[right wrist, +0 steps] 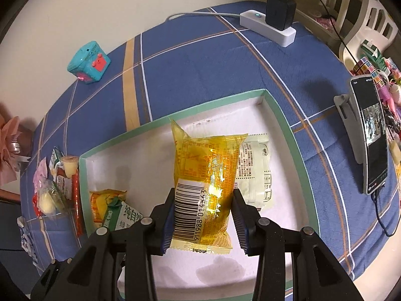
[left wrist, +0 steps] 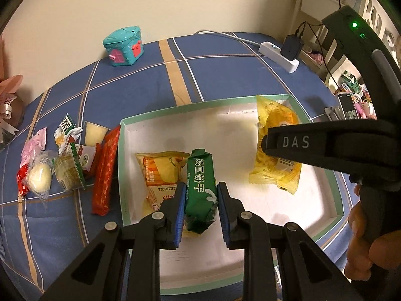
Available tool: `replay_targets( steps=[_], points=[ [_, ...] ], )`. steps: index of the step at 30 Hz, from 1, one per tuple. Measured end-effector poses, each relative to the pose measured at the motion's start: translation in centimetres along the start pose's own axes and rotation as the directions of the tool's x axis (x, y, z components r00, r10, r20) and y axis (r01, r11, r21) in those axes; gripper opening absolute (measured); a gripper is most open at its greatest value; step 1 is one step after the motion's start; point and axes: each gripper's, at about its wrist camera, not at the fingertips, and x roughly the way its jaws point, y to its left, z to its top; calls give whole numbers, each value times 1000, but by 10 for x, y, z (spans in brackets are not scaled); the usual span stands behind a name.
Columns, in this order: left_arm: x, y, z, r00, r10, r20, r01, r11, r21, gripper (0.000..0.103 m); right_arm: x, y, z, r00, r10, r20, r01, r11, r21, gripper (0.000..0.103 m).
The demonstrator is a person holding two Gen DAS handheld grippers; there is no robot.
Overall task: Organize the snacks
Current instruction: 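Carry both packs over the tray and release them inside, then move both open grippers back toward the remaining snacks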
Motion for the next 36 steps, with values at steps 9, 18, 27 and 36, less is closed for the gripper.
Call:
replay_targets(
  steps=[9, 18, 27, 36],
  points=[
    [-5, 6, 2, 1000, -4, 0, 4, 999, -36, 42, 1, 3, 2, 1000, -15, -12, 15, 1000, -1, 45],
    [-8, 56, 1, 999, 44, -26, -49, 972, -228, 44, -2, 13, 0, 1000, -27, 6, 27, 999, -29, 49],
    [-9, 129, -10, 982, 172, -78, -189, 890, -414, 53, -5, 33, -6, 999, -33, 11, 33, 996, -88, 50],
    [-10, 163, -20, 973, 208, -103, -232, 844, -483, 81, -7, 62, -16, 999, -39, 20, 41, 985, -169, 69]
  ],
)
